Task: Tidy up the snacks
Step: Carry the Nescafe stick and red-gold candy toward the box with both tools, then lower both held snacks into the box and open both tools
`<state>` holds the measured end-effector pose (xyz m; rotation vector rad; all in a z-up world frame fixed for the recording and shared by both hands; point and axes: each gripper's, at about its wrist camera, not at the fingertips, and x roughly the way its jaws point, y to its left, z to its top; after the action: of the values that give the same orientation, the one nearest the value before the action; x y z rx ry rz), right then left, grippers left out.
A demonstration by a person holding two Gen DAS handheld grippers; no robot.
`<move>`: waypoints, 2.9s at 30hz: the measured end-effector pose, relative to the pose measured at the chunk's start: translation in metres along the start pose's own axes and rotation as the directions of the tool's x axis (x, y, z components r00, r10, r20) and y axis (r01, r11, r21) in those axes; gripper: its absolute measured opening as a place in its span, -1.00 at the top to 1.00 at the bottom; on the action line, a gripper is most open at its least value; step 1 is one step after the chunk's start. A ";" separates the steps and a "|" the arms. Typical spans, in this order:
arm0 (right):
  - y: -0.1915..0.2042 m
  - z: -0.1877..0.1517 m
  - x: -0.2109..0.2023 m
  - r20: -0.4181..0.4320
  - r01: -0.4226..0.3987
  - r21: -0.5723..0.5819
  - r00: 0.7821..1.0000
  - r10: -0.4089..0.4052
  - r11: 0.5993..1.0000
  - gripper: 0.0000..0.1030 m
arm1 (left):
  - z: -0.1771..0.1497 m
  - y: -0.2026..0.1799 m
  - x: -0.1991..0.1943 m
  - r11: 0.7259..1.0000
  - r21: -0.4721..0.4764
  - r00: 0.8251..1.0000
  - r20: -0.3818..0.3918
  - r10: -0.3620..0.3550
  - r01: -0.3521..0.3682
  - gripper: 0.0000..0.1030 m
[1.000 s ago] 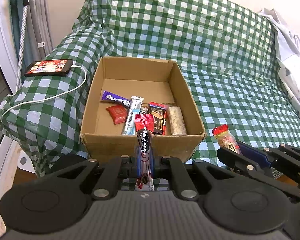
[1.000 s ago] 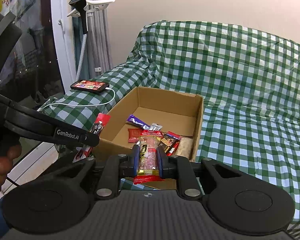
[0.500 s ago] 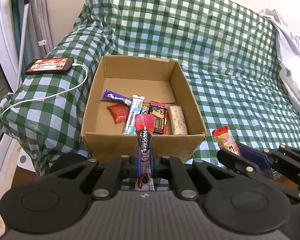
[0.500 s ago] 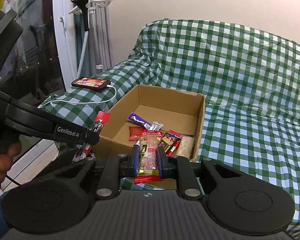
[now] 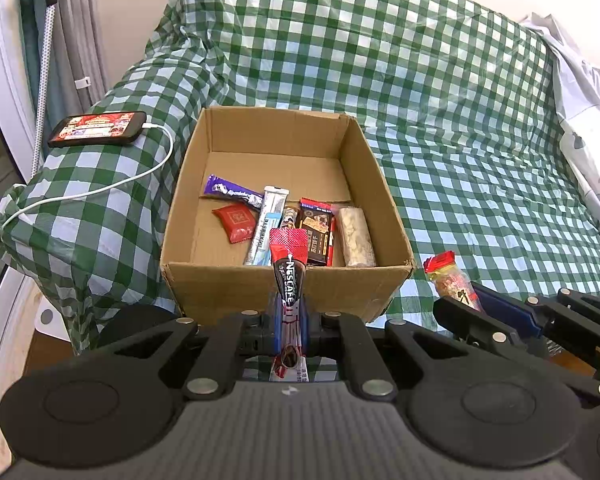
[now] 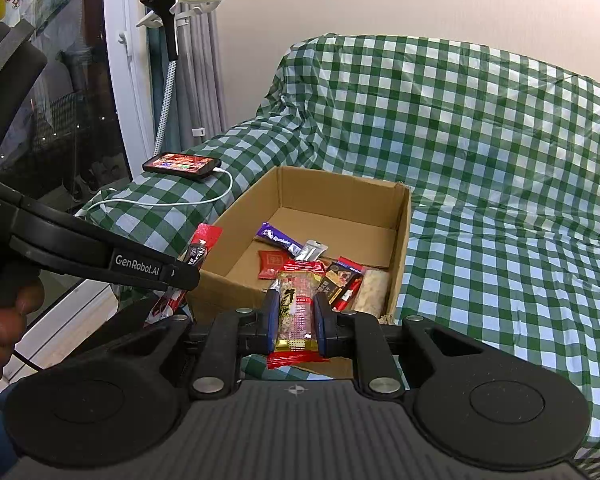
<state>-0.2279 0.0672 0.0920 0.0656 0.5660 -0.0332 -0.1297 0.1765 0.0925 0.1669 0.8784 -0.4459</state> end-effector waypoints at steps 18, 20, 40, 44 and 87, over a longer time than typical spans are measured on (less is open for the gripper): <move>0.004 -0.006 0.016 -0.053 -0.010 0.005 0.999 0.011 1.000 0.63 | 0.001 0.007 0.019 1.000 -0.012 0.999 -0.045 -0.008 0.008 0.82; 0.004 -0.006 0.018 -0.065 -0.012 0.006 0.998 0.013 1.000 0.63 | 0.002 0.008 0.024 1.000 -0.014 0.998 -0.058 -0.011 0.010 0.82; -0.024 0.017 0.082 -0.171 -0.030 0.068 0.984 0.041 0.997 0.63 | 0.047 0.033 0.083 0.998 -0.062 0.990 -0.139 0.004 -0.012 0.81; -0.032 0.033 0.101 -0.153 -0.035 0.082 0.987 0.047 0.996 0.63 | 0.072 0.034 0.097 0.999 -0.051 0.992 -0.128 0.003 -0.009 0.81; -0.032 0.023 0.104 -0.105 0.085 0.159 0.992 -0.069 0.984 -0.99 | 0.054 0.033 0.081 0.986 -0.002 0.985 -0.044 0.169 -0.169 -0.99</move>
<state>-0.1290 0.0327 0.0539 0.2061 0.6647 -0.1526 -0.0320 0.1637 0.0631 0.2450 0.9005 -0.2821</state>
